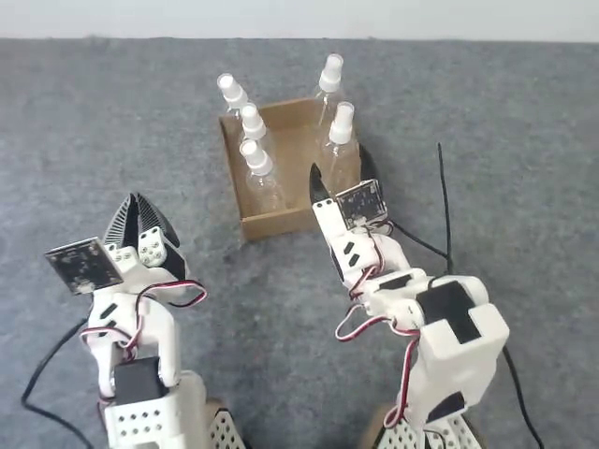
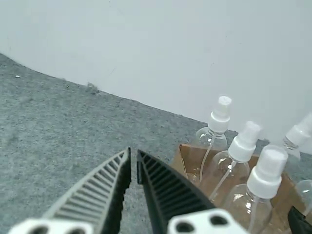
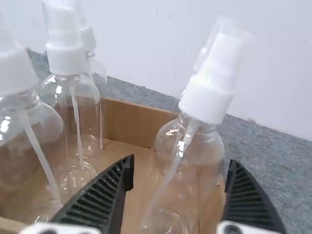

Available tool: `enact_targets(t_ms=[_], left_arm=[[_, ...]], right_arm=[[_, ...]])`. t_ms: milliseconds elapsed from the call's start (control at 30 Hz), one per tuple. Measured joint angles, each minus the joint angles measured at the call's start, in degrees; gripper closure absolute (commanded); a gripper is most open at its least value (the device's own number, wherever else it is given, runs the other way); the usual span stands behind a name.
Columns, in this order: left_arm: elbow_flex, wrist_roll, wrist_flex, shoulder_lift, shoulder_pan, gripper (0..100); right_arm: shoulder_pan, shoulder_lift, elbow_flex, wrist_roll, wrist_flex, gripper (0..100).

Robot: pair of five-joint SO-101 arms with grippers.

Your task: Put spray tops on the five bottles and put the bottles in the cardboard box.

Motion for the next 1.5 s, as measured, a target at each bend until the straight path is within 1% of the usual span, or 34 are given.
enact_targets(t_ms=[433,967,1067,1400,1500], left_arm=[[0.0,-0.18,0.0,0.0,0.0,98],[0.0,-0.18,0.0,0.0,0.0,98],[0.0,-0.18,0.0,0.0,0.0,98],[0.0,-0.18,0.0,0.0,0.0,98],[0.0,-0.18,0.0,0.0,0.0,98]], right_arm=[[0.0,-11.34,8.53,0.0,0.0,75.6],[0.0,-20.57,14.68,0.0,0.18,75.7],[0.0,-22.77,14.77,0.0,3.96,75.7],[0.0,-35.43,14.77,0.0,24.18,75.7],[0.0,-39.03,14.86,0.0,28.84,75.7]])
